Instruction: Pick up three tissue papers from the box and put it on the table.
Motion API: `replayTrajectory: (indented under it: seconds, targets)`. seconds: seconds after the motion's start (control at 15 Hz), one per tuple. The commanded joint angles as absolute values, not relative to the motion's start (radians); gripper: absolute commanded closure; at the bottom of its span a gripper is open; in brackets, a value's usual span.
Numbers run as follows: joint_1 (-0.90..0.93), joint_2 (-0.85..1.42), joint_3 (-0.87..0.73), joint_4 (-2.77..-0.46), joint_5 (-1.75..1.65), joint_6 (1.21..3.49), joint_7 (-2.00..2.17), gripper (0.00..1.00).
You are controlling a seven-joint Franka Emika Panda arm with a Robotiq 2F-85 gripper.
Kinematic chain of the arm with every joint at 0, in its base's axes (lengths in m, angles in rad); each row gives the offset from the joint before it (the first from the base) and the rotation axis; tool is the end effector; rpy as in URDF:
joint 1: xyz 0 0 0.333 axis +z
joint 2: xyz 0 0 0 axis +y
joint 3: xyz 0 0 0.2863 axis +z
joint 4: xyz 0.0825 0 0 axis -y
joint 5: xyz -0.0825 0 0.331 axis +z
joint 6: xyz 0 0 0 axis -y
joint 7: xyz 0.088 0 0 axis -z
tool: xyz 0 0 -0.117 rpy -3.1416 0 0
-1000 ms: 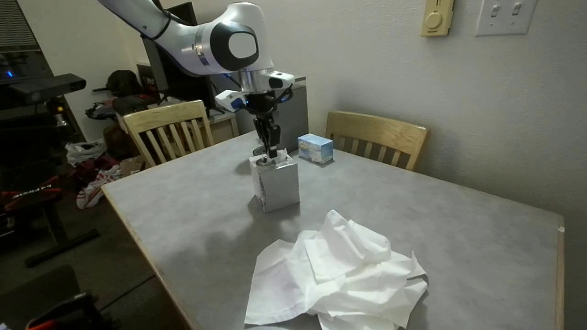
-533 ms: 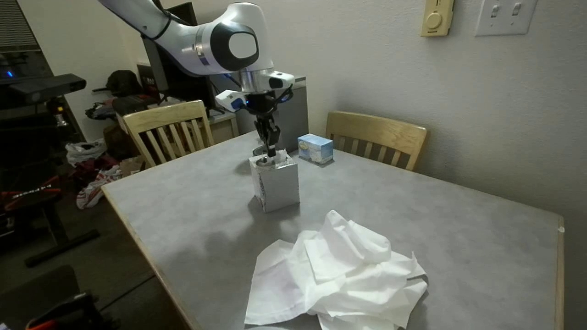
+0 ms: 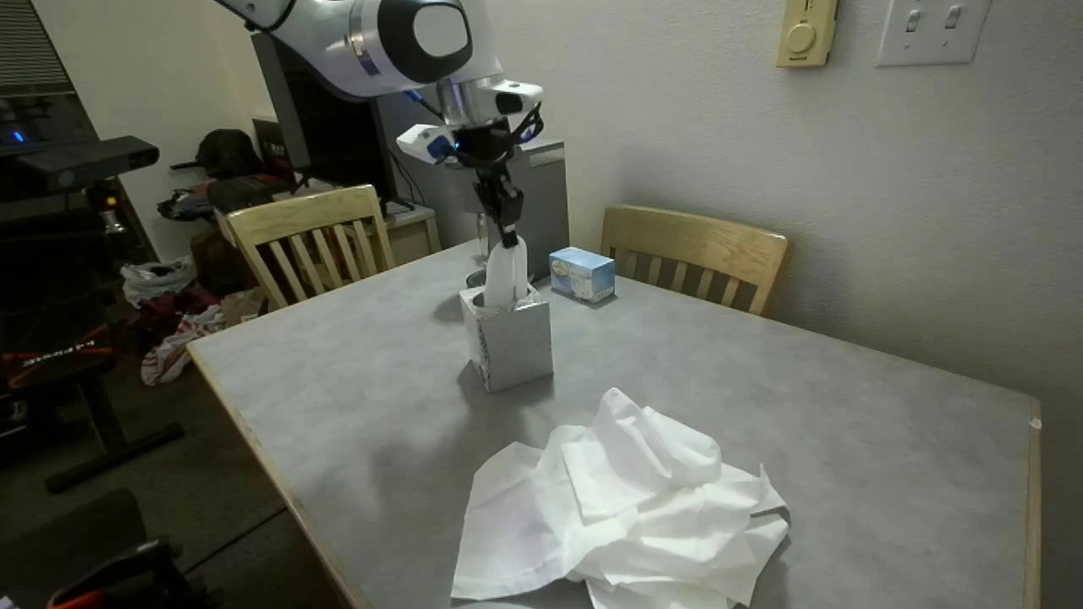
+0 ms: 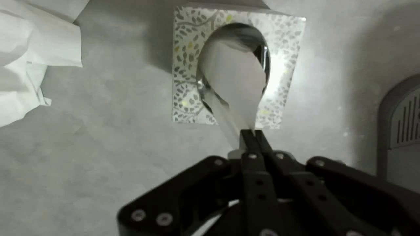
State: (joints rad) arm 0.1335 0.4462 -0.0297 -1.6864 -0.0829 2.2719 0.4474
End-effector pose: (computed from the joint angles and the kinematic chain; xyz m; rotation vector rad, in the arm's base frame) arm 0.6222 0.0641 0.3457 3.0609 -0.4481 0.2412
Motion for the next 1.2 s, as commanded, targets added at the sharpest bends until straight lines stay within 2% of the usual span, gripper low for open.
replayTrajectory:
  seconds: [0.0, 1.13]
  targets:
    - [0.146, 0.373, -0.046, -1.688, -0.117, 2.260, 0.452, 1.00]
    - [0.150, 0.199, -0.029, -1.617, -0.306, 2.266, 0.450, 1.00]
